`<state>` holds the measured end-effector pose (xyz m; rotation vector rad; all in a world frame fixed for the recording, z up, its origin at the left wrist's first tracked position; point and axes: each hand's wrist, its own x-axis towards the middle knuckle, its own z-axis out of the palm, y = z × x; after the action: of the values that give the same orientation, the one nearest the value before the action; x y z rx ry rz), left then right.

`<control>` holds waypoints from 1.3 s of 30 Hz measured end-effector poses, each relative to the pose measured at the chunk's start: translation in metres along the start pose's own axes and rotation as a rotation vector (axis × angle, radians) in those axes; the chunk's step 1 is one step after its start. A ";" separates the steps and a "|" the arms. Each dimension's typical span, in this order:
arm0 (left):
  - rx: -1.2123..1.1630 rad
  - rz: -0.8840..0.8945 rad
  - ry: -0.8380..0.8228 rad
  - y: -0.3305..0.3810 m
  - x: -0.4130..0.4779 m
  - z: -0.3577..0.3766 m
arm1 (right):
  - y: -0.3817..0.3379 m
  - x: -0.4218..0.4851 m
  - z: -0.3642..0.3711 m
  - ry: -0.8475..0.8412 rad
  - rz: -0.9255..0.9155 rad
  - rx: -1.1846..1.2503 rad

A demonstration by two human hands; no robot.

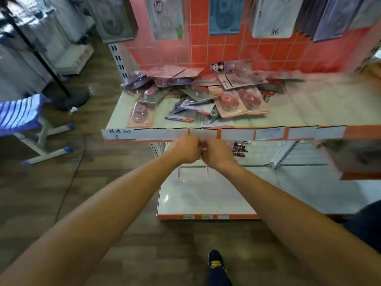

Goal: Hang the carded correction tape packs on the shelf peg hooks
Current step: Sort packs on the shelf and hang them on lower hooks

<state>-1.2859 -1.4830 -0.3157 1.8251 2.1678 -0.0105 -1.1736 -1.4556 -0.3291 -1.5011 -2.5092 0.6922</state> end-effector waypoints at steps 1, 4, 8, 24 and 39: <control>-0.014 -0.015 0.055 0.000 0.004 -0.014 | -0.004 0.006 -0.012 0.072 -0.013 0.010; -0.082 -0.072 0.216 -0.003 0.019 -0.042 | -0.010 0.028 -0.035 0.254 -0.069 0.058; -0.153 -0.154 0.248 -0.006 0.036 -0.053 | -0.006 0.058 -0.049 0.387 -0.136 0.080; -0.680 -0.395 0.326 -0.019 0.031 -0.053 | 0.005 0.069 -0.033 0.510 -0.260 0.249; -1.659 -0.593 0.193 -0.022 -0.038 -0.044 | -0.007 -0.011 -0.020 0.419 -0.386 0.466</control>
<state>-1.3120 -1.5145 -0.2694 0.2321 1.5971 1.3573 -1.1667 -1.4616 -0.3070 -0.8621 -2.0445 0.7350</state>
